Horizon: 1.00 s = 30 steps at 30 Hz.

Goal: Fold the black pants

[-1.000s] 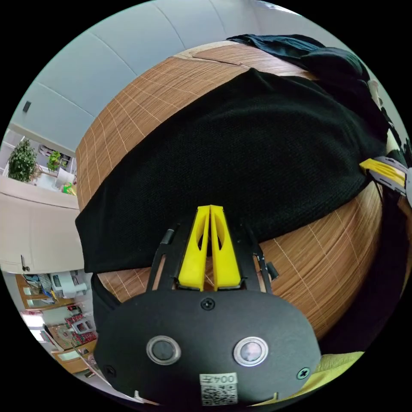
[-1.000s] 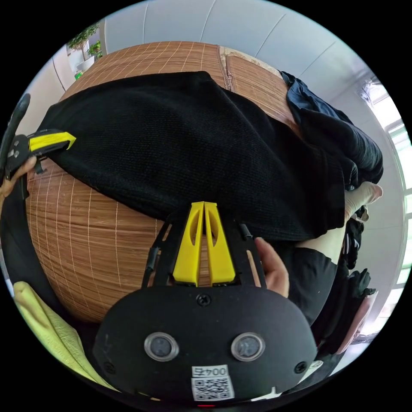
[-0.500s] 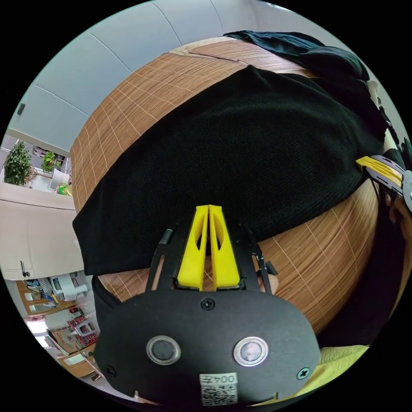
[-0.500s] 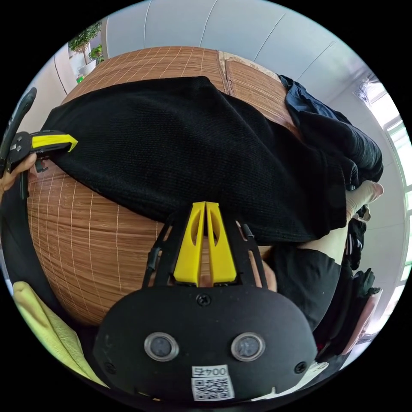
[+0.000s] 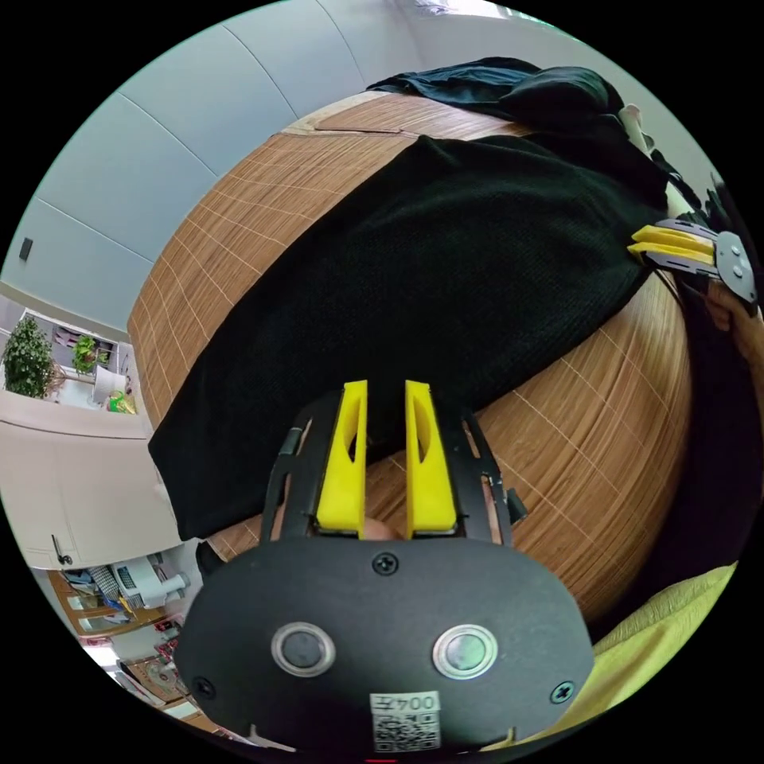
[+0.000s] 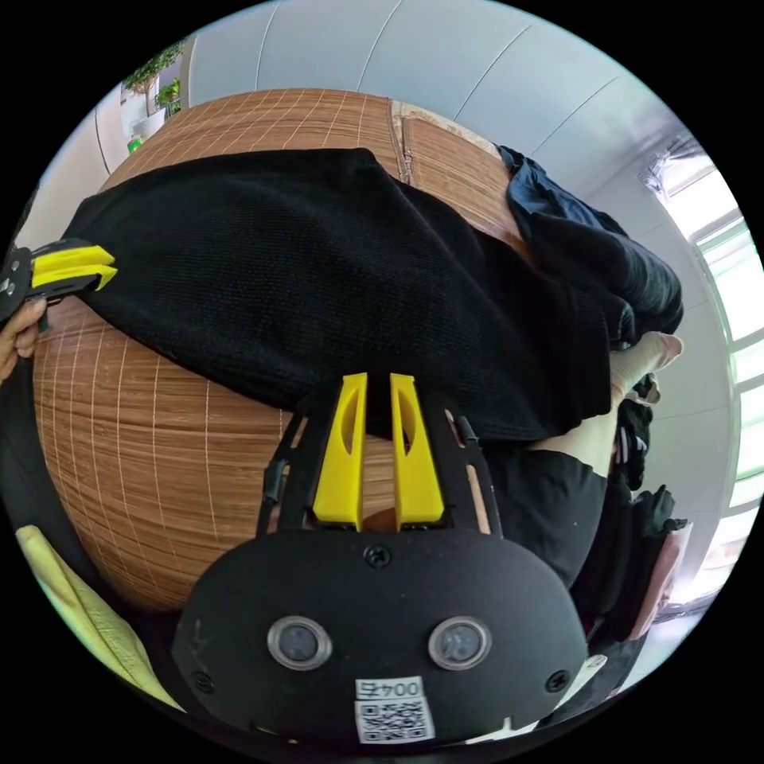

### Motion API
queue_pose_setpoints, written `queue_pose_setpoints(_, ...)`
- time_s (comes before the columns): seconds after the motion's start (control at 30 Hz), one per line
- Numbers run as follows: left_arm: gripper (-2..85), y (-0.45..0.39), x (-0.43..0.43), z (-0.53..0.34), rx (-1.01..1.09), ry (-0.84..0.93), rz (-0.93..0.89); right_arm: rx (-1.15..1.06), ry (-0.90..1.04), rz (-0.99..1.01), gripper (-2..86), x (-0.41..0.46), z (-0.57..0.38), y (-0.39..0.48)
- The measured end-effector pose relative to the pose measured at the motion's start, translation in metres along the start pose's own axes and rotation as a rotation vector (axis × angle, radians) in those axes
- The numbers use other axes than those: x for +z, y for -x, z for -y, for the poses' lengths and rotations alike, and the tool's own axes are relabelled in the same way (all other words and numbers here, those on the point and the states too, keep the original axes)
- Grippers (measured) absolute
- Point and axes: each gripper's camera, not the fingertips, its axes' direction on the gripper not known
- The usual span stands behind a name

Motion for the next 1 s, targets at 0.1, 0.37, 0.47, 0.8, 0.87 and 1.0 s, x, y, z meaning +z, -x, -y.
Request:
queue_pose_setpoints(0.1,12.2,0.008,-0.016,-0.02,0.016,-0.023,0.061,-0.02,-0.017,-0.052,7.9,-0.019,0.008,0.006)
queue_pose_setpoints(0.37,16.1,0.074,-0.042,-0.108,-0.015,-0.031,0.181,0.069,-0.08,0.294,12.9,-0.07,0.04,-0.005)
queue_pose_setpoints(0.47,16.8,0.1,-0.034,-0.121,-0.062,0.004,0.263,0.1,-0.152,0.501,12.1,-0.094,0.06,0.0)
queue_pose_setpoints(0.8,17.0,0.15,-0.015,-0.095,-0.124,0.075,0.331,-0.263,-0.256,0.63,9.1,-0.201,0.25,0.117)
queue_pose_setpoints(0.87,17.1,0.145,-0.013,-0.092,-0.101,0.085,0.323,-0.364,-0.263,0.604,7.5,-0.221,0.297,0.151)
queue_pose_setpoints(1.0,16.9,0.15,-0.018,-0.087,-0.085,0.101,0.299,-0.597,-0.243,0.589,5.6,-0.256,0.407,0.245)
